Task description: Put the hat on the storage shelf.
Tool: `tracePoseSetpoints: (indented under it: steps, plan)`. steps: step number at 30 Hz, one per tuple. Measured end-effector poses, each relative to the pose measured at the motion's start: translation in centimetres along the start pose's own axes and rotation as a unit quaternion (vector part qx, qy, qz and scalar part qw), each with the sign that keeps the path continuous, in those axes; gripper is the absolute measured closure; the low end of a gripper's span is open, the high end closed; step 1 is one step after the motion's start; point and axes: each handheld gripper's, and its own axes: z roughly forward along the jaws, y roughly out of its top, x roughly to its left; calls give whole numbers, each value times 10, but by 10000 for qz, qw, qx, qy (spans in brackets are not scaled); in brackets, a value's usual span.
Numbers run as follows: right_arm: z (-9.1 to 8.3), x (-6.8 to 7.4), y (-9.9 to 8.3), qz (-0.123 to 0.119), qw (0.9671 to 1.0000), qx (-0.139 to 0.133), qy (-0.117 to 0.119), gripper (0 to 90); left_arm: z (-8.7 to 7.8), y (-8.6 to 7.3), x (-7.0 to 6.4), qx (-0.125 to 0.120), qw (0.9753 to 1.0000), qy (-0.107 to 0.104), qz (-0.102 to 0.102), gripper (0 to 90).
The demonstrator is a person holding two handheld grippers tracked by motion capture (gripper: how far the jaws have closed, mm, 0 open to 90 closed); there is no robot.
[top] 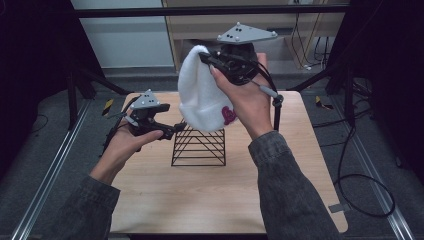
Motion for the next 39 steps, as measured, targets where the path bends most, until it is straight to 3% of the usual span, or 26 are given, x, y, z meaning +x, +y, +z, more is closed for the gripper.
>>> tracePoseSetpoints:
  steps: [6, 8, 9, 11, 12, 13, 14, 15, 16, 19, 20, 21, 24, 26, 33, 39]
  plan:
    - [2, 8, 8, -71, 9999, -47, 144, 834, 9, -2, 4, 27, 9999, -80, -65, 106]
    - [3, 11, 7, -78, 9998, -35, 190, 834, 12, -2, 6, -6, 9997, -198, -120, 108]
    - [5, 13, 5, -122, 9997, 11, 231, 834, 13, -3, 6, 25, 9989, -440, -127, 283]
    - [6, 14, 3, -175, 9996, 59, 210, 833, 14, -2, 5, 61, 9990, -441, -82, 473]
    - [6, 14, 3, -175, 9996, 59, 210, 833, 13, -3, 4, 94, 9992, -396, -62, 473]
    - [5, 12, -1, -201, 9996, 111, 156, 833, 13, -3, 3, 164, 9991, -386, 32, 675]
    - [5, 12, -1, -201, 9996, 111, 156, 833, 13, -3, 3, 164, 9991, -386, 32, 692]
    - [4, 9, -4, -209, 9997, 143, 67, 831, 9, -2, 2, 255, 9993, -247, 142, 701]
    - [4, 9, -4, -209, 9997, 143, 67, 831, 9, -2, 2, 255, 9993, -247, 142, 704]
    - [0, -4, -17, -64, 9996, 238, -101, 828, -6, -1, 1, 212, 9995, 125, 187, 712]
    - [0, -4, -17, -64, 9996, 238, -101, 828, -6, -1, 1, 212, 9995, 125, 187, 714]
    - [1, -11, -30, 6, 9990, 359, -248, 827, -10, -1, 0, 233, 9992, 210, 229, 717]
    - [3, -17, -39, 159, 9987, 377, -287, 827, -13, -2, 1, 264, 9991, 282, 198, 722]
    - [10, -25, -49, 286, 9979, 466, -339, 827, -10, -4, 4, 319, 9989, 322, 152, 723]
    - [28, -36, -63, 340, 9953, 778, -465, 824, 5, -10, 16, 438, 9979, 468, -9, 730]
    - [34, -42, -74, 263, 9939, 947, -501, 823, 20, -15, 21, 511, 9974, 503, -42, 730]
